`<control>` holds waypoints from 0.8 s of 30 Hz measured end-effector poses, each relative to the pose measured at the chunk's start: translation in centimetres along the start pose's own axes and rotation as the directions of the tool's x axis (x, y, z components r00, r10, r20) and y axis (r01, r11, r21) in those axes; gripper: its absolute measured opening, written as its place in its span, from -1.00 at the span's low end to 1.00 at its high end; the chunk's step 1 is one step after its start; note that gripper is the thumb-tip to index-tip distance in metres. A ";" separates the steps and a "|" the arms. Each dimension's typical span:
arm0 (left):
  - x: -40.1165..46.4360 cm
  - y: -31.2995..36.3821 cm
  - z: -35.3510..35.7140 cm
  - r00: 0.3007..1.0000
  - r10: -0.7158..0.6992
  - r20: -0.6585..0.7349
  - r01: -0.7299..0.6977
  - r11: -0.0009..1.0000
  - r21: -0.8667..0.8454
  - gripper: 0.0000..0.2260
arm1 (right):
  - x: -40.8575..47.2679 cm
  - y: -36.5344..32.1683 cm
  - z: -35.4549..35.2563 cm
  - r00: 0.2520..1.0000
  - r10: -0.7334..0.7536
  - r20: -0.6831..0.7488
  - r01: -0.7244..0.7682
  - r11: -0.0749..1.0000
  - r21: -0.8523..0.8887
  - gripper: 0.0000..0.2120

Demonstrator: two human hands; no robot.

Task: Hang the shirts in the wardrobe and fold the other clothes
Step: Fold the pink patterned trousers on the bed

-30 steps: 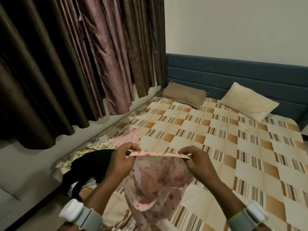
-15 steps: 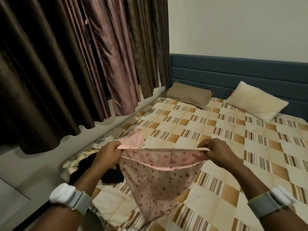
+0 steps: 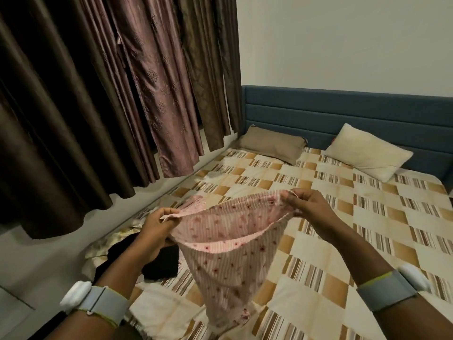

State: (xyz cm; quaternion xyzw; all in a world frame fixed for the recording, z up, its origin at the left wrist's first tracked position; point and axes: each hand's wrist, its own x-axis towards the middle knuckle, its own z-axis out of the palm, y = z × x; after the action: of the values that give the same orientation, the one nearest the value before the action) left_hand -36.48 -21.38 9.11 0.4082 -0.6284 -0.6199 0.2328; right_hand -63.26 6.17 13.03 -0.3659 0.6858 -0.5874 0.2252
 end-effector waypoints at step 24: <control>-4.9 -5.9 8.9 0.874 0.011 0.486 -0.331 0.745 0.578 -0.56 | 0.0 -3.5 6.7 0.980 -0.032 0.197 -0.042 0.932 0.360 -0.70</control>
State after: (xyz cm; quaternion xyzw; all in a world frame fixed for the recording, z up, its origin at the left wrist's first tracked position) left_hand -39.51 -11.58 3.40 0.2456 -0.8746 -0.4177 -0.0176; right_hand -57.48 1.76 15.03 -0.3733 0.5406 -0.6636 0.3579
